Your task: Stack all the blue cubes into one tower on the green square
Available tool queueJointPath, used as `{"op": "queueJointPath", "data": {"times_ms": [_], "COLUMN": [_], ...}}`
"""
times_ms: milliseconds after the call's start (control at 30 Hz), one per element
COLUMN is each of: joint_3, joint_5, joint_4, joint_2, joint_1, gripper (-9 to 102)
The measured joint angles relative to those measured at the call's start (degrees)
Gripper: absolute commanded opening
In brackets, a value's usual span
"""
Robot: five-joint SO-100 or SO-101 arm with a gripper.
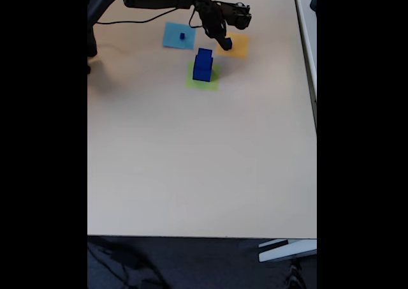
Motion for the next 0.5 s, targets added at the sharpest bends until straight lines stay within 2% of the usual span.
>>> {"op": "queueJointPath", "data": {"times_ms": [133,500], "joint_3": [0.0,0.0], "joint_5": [-0.09,0.09], "joint_4": [0.0,-0.09], "joint_2": [0.0,0.0], "joint_1": [0.0,0.09], "gripper": [10,5]}}
